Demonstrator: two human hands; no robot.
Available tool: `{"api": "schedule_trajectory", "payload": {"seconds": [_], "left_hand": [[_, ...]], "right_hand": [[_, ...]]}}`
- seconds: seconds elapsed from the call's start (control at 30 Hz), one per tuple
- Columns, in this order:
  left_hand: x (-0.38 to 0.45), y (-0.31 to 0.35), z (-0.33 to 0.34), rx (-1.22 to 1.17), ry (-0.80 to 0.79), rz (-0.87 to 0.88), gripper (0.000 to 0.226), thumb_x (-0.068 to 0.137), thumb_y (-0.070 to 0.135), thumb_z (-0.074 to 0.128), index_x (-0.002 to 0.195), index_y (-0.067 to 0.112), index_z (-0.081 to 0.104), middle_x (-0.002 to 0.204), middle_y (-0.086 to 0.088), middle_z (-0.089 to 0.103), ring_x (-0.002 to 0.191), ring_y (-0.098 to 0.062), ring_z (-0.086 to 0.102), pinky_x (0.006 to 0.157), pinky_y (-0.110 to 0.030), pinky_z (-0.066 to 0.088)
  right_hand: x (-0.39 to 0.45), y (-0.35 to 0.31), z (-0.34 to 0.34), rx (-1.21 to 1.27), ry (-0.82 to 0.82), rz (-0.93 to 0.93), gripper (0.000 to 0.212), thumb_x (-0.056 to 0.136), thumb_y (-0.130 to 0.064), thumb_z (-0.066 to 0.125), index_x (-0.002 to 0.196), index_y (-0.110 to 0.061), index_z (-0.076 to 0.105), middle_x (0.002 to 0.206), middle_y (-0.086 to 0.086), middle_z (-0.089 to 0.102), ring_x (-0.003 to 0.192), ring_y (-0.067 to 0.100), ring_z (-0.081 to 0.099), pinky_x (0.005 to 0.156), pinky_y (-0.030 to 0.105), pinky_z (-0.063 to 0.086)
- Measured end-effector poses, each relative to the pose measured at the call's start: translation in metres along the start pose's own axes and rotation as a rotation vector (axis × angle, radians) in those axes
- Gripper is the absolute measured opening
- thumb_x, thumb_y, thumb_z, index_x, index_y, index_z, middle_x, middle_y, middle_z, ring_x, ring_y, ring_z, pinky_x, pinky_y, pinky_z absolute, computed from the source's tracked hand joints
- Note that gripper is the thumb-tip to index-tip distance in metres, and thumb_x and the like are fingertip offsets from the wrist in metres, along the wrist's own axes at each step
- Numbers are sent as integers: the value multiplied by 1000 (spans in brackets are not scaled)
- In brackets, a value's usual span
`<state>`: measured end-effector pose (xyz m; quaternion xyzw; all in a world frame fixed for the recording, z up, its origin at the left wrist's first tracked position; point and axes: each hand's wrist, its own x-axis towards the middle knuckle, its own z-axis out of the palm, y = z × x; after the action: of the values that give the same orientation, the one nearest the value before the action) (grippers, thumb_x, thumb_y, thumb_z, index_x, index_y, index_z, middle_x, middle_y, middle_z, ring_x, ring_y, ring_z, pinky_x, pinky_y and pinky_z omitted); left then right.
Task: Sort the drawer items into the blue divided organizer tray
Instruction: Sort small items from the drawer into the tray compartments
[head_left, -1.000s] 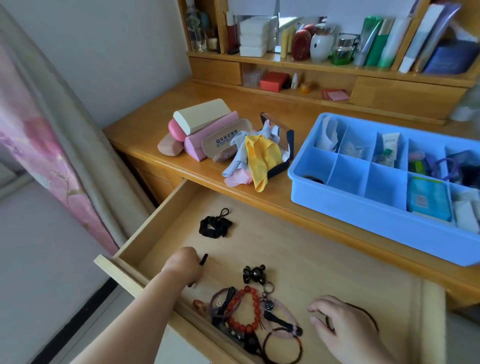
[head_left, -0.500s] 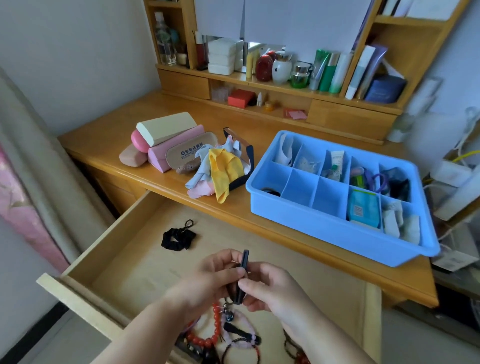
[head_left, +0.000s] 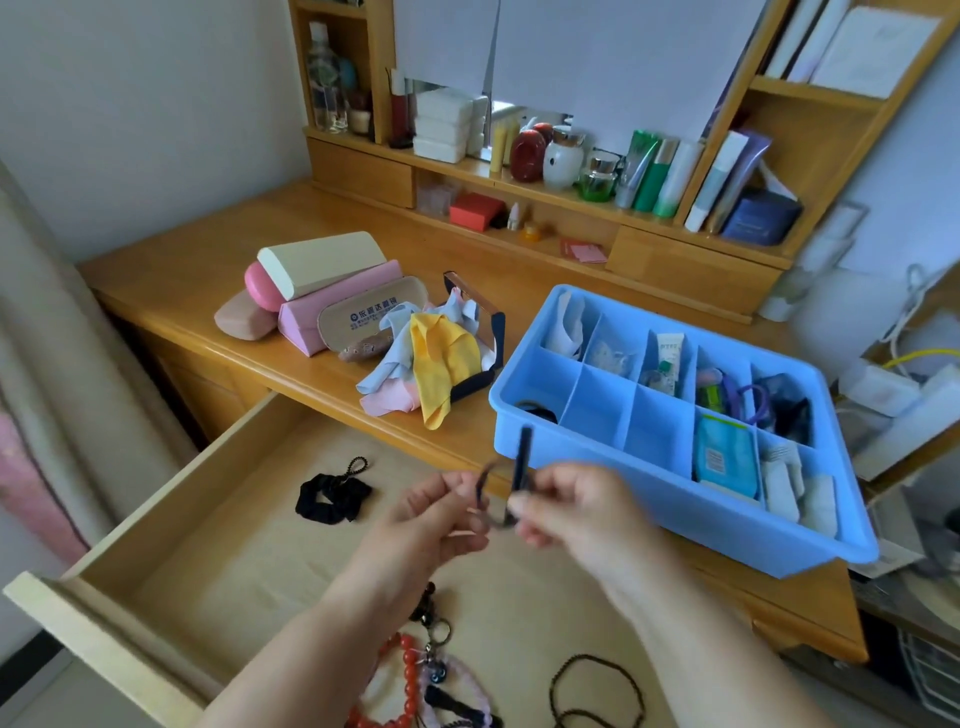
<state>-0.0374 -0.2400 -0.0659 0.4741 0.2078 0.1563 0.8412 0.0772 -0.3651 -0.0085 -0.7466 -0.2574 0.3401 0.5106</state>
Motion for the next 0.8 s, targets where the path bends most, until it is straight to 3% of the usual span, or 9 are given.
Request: {"api": "schedule_trajectory", "payload": {"seconds": [0.07,0.17,0.33,0.4,0.47,0.53,0.6,0.7,0.8], "left_hand": [[4,0,-16,103,134,39,18,84,21,63,99,11,68,82,-4,66,70,-16,61,72,-30,55],[2,-15,-48,279,338,-1,14,92,7,58,100,14,67,80,-2,66,70,-16,61,73,-31,54],[-6,-40,-88,419,534,-83,17,93,5,53,99,15,65,84,-7,66,70,-18,62,74,-32,55],[-4,-39,-97,501,596,-79,15,93,9,54,98,20,64,87,-4,66,76,-19,62,74,-31,53],[3,-32,-104,660,615,-34,15,93,14,54,96,25,63,91,1,67,80,-17,62,65,-23,47],[16,-21,-114,872,617,59,19,92,13,54,104,25,63,102,3,66,87,-14,61,65,-21,42],[35,-10,-128,1162,551,149,34,92,10,53,125,19,57,122,0,58,107,-17,55,83,-20,39],[60,-3,-147,1595,333,-35,62,91,6,46,147,29,30,154,1,25,139,-25,25,110,-35,31],[69,-13,-155,1818,135,-173,70,84,-1,42,145,31,32,152,6,26,131,-23,32,101,-31,40]], "right_hand": [[19,-26,-21,43,166,-119,19,81,-12,71,70,-27,73,61,0,70,56,9,65,59,20,54],[57,-57,-49,8,327,-125,9,80,-12,72,90,-14,72,62,2,71,56,9,66,58,23,55],[93,-59,-42,-396,229,132,53,81,-15,71,130,-6,52,72,7,68,68,18,69,74,35,58],[93,-55,-36,-492,283,48,62,84,-24,69,139,-11,44,79,-1,66,68,12,67,67,31,56],[84,-46,-30,-552,352,-106,54,86,-31,67,135,-18,49,96,-8,64,78,13,66,74,33,53],[70,-32,-23,-616,399,-276,37,87,-31,64,122,-20,60,101,-11,62,82,10,62,75,29,48],[59,-21,-19,-741,402,-433,24,88,-31,62,108,-19,67,95,-11,62,83,10,62,72,27,45],[47,-13,-17,-857,411,-564,20,86,-30,65,100,-17,70,98,-8,66,89,14,62,69,24,41],[38,-7,-17,-834,442,-669,22,85,-27,67,102,-13,70,108,-3,66,98,13,59,75,21,42]]}}
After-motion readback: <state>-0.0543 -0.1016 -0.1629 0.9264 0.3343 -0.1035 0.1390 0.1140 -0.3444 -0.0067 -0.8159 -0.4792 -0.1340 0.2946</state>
